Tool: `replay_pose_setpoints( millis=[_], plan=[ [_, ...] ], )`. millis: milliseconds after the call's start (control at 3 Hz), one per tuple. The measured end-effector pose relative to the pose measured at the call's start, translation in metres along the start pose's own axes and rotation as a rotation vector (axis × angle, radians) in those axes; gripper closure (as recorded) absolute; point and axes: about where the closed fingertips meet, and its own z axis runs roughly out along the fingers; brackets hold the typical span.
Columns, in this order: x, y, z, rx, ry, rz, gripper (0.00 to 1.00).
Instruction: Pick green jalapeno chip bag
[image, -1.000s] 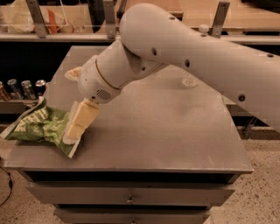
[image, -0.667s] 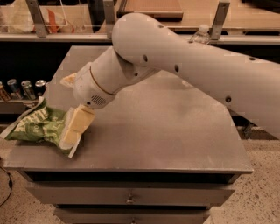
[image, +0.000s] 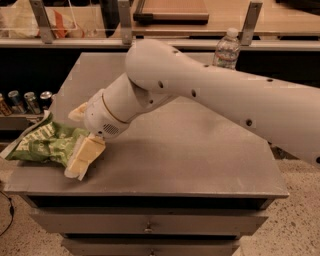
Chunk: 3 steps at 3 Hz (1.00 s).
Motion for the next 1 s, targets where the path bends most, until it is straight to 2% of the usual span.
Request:
replay_pose_setpoints(
  millis=[667, 1000],
  plan=[
    [0.0113, 0.0052, 0.0121, -0.023, -0.014, 0.033, 0.64],
    [0.0131, 0.0038, 0.0104, -0.019, -0.017, 0.035, 0.88]
  ],
)
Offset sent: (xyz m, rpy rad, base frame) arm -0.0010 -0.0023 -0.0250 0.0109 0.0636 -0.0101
